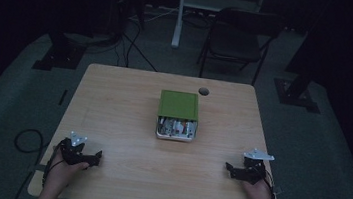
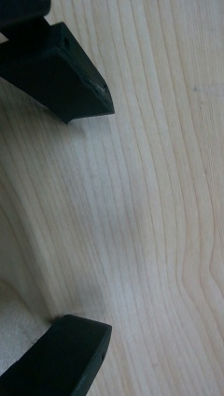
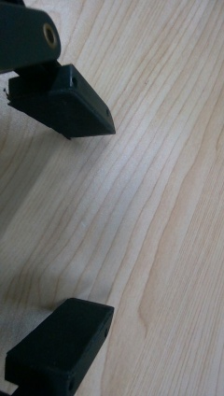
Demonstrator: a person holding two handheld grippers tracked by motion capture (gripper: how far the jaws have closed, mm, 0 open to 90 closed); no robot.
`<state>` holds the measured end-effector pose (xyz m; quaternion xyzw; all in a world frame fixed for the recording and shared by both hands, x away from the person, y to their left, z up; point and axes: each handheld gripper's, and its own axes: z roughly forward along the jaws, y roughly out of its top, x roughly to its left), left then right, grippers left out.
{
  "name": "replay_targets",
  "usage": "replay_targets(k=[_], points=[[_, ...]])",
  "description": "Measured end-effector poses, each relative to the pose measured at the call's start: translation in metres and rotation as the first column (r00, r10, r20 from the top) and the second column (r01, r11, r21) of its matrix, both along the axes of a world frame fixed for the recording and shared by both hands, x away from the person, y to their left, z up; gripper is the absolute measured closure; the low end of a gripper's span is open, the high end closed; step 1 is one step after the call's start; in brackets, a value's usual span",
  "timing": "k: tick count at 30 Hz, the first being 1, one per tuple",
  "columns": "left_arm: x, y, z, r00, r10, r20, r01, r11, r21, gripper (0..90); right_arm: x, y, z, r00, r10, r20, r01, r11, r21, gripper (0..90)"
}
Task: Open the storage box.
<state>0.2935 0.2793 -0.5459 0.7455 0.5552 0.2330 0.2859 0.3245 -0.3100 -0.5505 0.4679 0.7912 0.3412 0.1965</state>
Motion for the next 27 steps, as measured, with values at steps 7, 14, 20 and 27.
replay_targets(k=[7, 14, 20, 27], points=[[0.000, -0.008, 0.003, 0.9996, -0.025, 0.014, 0.024, 0.9988, 0.042, 0.2, 0.000, 0.000, 0.000, 1.0000, 0.000, 0.000, 0.000, 1.0000, 0.000, 11.3], [0.002, -0.014, 0.003, 0.9988, -0.043, 0.024, 0.041, 0.9964, 0.075, 0.2, 0.000, 0.000, 0.000, 1.0000, 0.000, 0.000, 0.000, 1.0000, 0.000, 11.3], [0.001, -0.024, 0.009, 0.9965, -0.073, 0.041, 0.069, 0.9927, 0.099, 0.2, 0.000, 0.000, 0.000, 1.0000, 0.000, 0.000, 0.000, 1.0000, 0.000, 11.4], [0.004, -0.036, 0.012, 0.9914, -0.116, 0.061, 0.109, 0.9887, 0.103, 0.2, 0.000, 0.000, 0.000, 1.0000, 0.000, 0.000, 0.000, 1.0000, 0.000, 11.3]])
